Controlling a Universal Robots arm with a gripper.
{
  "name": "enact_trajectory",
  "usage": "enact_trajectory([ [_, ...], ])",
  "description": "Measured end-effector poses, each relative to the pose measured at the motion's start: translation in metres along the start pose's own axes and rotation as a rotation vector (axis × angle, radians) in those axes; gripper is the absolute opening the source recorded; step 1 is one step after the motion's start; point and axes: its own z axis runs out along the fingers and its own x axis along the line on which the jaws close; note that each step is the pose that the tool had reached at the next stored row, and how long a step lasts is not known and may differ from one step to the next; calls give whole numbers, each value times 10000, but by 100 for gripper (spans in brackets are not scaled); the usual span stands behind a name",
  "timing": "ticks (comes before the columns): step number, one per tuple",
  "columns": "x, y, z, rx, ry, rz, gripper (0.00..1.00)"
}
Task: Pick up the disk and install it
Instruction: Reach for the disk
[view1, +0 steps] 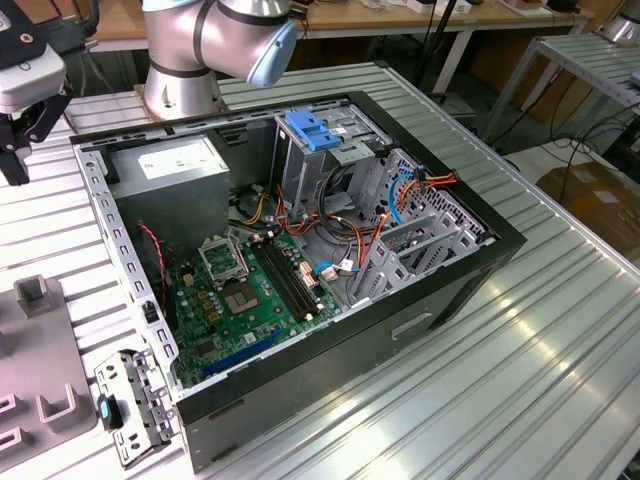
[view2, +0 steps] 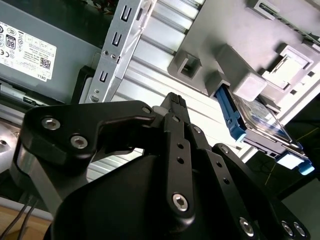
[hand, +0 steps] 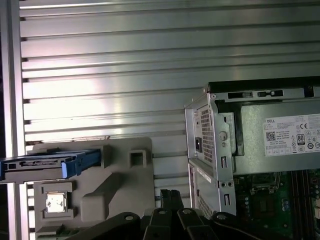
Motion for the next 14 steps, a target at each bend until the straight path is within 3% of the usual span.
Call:
enact_trajectory([
  [14, 199, -15, -4, 0, 0, 0, 11],
])
